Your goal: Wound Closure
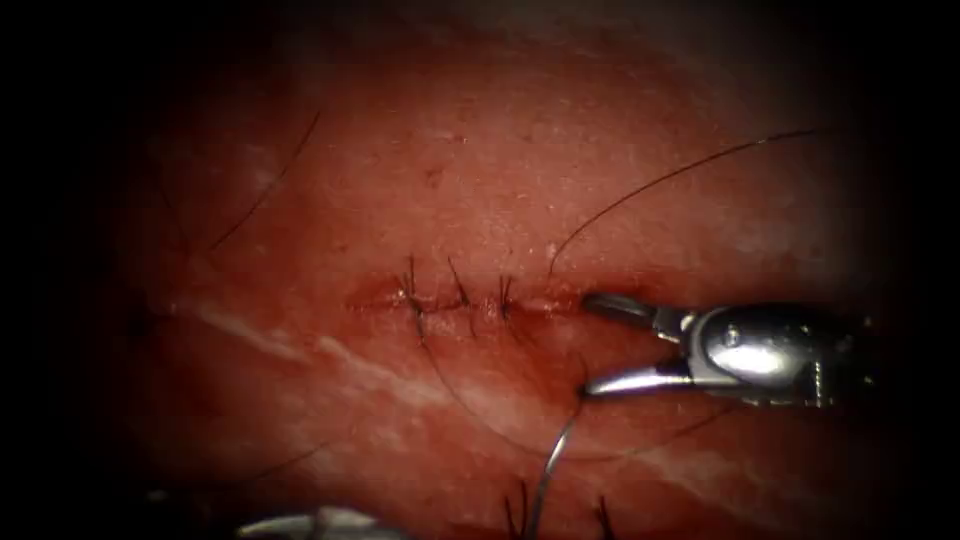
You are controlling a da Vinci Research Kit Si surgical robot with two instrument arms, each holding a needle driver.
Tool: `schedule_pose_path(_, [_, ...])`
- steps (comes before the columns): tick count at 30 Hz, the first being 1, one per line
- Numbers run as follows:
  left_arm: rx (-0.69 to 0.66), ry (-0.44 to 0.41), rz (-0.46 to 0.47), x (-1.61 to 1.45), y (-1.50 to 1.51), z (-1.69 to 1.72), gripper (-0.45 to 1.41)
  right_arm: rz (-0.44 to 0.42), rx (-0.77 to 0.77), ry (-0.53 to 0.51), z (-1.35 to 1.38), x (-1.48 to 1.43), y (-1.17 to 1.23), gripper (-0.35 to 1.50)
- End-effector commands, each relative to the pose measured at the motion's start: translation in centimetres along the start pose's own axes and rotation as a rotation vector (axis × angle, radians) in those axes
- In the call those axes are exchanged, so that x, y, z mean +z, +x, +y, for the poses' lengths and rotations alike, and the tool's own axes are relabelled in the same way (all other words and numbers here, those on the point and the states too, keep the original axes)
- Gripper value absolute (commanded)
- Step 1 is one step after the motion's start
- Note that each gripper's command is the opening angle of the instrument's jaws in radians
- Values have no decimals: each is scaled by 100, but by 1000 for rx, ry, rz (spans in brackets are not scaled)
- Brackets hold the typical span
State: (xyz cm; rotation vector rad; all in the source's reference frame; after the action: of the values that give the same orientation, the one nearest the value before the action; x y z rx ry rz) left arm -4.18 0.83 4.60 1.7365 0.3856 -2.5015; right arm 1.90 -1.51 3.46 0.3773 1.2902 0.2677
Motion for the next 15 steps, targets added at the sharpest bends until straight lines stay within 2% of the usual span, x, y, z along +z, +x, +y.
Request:
schedule_pose_path(1, [-2,-1,2,11,-5,1,-45,4,-1,18,-11,8,-15,76])
schedule_pose_path(6, [-2,-2,3,11,-7,0,-45,3,-11,32,-17,12,-23,69])
schedule_pose_path(12, [-2,-4,0,10,-8,0,-45,-11,-26,24,-9,26,-38,62])
schedule_pose_path(14, [-2,-4,1,10,-8,0,-45,-26,-17,25,-4,28,-44,54])
schedule_pose_path(15, [-2,-6,-1,8,-8,0,-45,-46,-9,33,2,28,-52,34])
